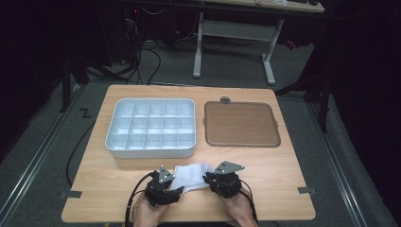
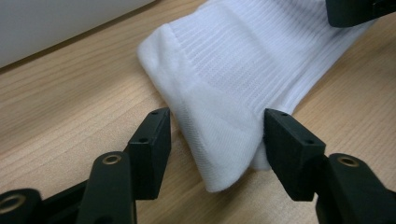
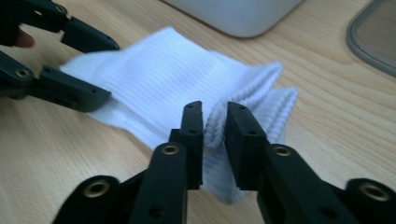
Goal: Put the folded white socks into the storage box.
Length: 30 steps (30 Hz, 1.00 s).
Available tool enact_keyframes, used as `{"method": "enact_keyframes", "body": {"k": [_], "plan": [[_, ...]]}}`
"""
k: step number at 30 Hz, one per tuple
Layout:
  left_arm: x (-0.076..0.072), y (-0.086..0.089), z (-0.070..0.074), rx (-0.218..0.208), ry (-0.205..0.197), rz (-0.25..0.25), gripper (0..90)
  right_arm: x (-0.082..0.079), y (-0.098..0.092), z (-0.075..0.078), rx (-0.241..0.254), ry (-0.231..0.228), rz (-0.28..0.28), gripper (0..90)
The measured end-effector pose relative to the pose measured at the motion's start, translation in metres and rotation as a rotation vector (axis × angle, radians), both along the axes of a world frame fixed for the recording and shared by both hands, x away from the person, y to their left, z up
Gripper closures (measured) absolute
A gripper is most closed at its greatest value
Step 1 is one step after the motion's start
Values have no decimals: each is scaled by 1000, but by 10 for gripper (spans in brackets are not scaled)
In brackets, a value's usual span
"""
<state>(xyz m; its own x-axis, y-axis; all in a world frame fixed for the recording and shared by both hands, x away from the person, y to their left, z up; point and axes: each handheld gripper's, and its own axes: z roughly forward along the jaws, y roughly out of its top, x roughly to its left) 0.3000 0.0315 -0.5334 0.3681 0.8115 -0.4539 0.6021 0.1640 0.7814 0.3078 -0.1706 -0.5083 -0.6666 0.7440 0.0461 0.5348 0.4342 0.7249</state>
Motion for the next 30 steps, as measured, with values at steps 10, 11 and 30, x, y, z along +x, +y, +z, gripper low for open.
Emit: {"method": "enact_keyframes", "body": {"k": [10, 11, 30], "plan": [[-2, -5, -3, 58, -47, 37, 506, -5, -6, 6, 13, -43, -6, 852], [-2, -5, -3, 57, -47, 42, 508, -6, -7, 7, 15, -46, -9, 852], [-2, 3, 21, -106, -43, -14, 436, -7, -17, -10, -4, -11, -35, 847]]}}
